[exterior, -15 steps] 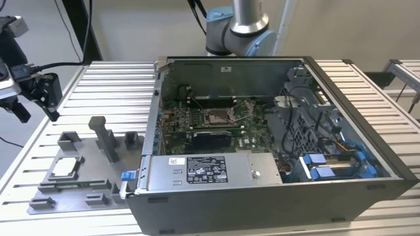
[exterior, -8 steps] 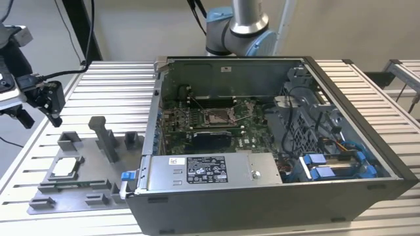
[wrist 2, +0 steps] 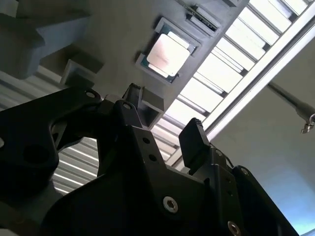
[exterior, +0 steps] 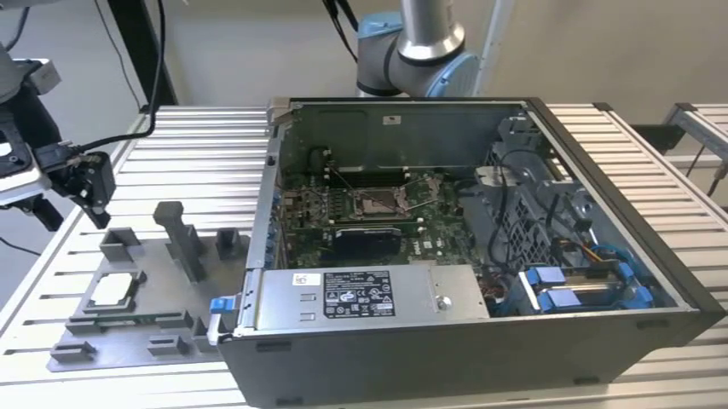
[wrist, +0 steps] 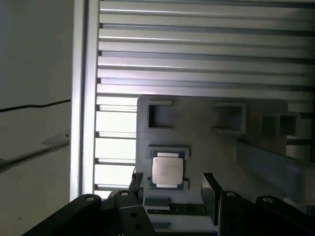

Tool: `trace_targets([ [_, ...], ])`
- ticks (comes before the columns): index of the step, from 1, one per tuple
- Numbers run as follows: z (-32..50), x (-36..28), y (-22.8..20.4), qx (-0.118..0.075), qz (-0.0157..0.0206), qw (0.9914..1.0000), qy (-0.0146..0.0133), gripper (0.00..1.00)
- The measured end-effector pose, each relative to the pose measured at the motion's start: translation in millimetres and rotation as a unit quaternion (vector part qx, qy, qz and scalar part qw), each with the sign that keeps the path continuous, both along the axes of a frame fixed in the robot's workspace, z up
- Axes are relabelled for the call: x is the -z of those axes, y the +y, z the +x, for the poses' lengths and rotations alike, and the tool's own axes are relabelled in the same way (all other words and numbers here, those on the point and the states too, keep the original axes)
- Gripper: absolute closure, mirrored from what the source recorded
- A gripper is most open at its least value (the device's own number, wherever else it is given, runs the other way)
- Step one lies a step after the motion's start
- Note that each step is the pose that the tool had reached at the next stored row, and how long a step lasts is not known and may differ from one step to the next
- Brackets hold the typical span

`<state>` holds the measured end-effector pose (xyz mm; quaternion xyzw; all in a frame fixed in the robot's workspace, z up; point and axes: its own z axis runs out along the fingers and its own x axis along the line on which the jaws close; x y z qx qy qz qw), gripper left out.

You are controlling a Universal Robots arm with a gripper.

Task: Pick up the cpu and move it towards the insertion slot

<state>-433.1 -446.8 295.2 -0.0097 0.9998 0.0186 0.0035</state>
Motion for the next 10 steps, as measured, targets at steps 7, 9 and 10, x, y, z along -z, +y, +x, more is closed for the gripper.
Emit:
trace_targets([
  [7, 0.0, 12.7, -2.5, -0.001, 0.0, 1.0, 0.0, 0.0],
  [9, 0.0, 16.4, -3.4, -0.001, 0.0001, 1.0, -0.0001, 0.0],
  [10, 0.0, 18.1, -4.3, -0.001, 0.0, 1.0, 0.0, 0.0],
])
